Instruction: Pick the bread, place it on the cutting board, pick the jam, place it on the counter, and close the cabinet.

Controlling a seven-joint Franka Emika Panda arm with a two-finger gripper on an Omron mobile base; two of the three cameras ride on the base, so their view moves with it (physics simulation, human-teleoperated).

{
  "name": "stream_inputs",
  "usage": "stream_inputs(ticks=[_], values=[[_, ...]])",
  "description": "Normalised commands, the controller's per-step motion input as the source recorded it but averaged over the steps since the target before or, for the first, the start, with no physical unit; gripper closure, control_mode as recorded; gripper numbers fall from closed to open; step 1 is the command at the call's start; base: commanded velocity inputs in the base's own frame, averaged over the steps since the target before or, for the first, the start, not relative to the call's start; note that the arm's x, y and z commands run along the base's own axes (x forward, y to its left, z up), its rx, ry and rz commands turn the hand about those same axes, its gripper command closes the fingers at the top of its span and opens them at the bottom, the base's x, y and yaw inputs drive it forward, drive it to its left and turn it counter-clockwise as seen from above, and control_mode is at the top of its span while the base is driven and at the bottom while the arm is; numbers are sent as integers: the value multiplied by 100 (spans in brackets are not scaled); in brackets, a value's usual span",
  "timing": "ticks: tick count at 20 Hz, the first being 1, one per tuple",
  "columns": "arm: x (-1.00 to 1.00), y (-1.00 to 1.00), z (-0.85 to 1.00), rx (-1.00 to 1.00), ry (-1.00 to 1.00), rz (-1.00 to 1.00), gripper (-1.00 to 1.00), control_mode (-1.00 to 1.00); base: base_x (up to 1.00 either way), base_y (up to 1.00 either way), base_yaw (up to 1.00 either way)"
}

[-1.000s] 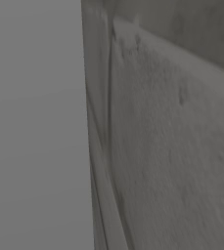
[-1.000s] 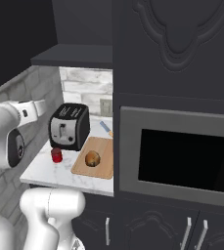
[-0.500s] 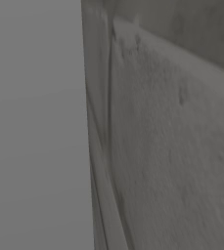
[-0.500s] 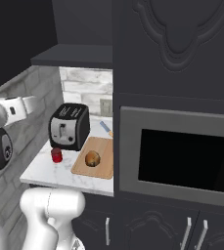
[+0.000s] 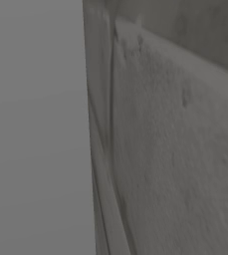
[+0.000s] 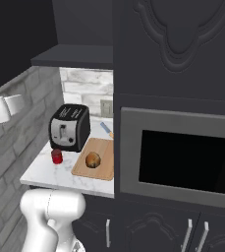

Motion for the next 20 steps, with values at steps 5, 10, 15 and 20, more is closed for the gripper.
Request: stream_inputs(ticks=[5, 10, 15, 20], values=[[-48, 0, 0, 0, -12, 0, -100, -100, 0, 0, 0], [-49, -4, 0, 2, -11, 0, -100, -100, 0, 0, 0], [-48, -8, 0, 2, -12, 0, -100, -100, 0, 0, 0], [-39, -5, 0, 4, -13, 0, -100, -100, 0, 0, 0]])
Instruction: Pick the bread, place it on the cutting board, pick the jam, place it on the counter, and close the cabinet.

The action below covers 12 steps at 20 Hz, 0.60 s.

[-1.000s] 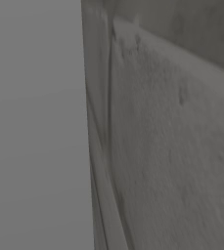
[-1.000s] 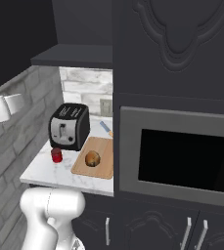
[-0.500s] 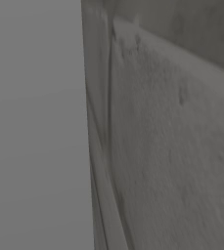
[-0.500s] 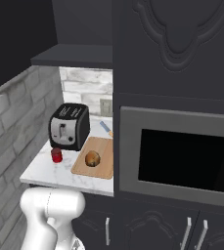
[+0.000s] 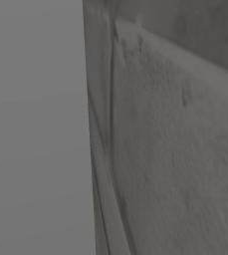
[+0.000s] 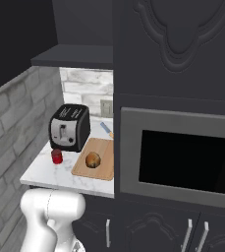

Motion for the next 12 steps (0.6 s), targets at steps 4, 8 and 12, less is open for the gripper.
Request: stream_inputs(ticks=[4, 8, 12], values=[[-36, -2, 0, 5, -15, 2, -100, -100, 0, 0, 0], [-33, 0, 0, 4, -17, 2, -100, -100, 0, 0, 0], [-30, 0, 0, 5, -19, 2, -100, -100, 0, 0, 0]])
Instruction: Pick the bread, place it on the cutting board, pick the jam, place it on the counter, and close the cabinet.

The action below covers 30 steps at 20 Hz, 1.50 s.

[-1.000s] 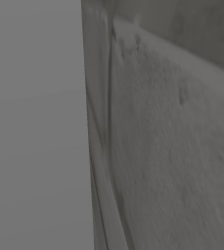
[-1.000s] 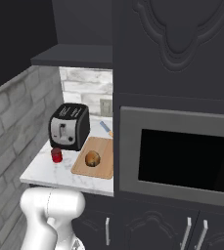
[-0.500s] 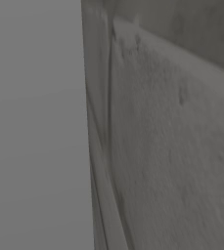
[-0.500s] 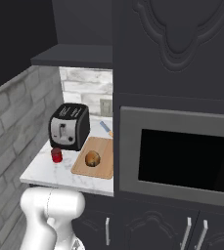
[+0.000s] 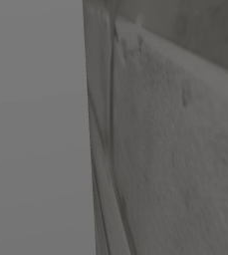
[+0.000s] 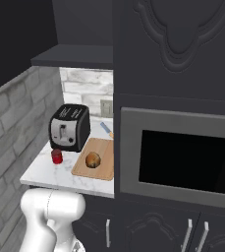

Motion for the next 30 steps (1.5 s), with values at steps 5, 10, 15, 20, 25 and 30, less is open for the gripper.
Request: stream_inputs(ticks=[5, 10, 15, 20, 25, 30], values=[[-20, 0, 0, 3, -17, 2, -100, -100, 0, 0, 0], [-2, 0, 0, 0, -9, 0, -100, -100, 0, 0, 0], [0, 0, -1, 0, -4, 0, -100, -100, 0, 0, 0], [0, 4, -8, 0, -3, 0, -100, -100, 0, 0, 0], [0, 13, -8, 0, -2, 0, -100, -100, 0, 0, 0], [0, 18, -7, 0, -1, 0, -100, -100, 0, 0, 0]])
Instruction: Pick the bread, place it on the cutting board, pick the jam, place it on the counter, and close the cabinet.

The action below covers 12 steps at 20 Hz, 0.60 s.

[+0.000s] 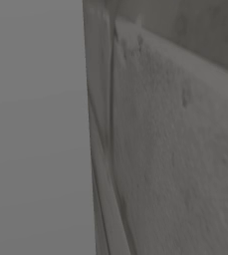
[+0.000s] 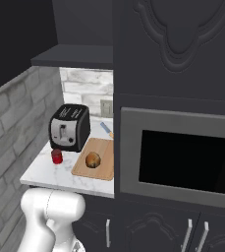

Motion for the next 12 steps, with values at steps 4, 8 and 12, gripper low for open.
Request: stream_inputs(ticks=[4, 8, 12], values=[[0, 15, -5, 0, 0, 0, -100, -100, 0, 0, 0], [0, 0, -11, 0, 0, 1, -100, -100, 0, 0, 0], [0, 0, -14, 0, 0, 1, -100, -100, 0, 0, 0]])
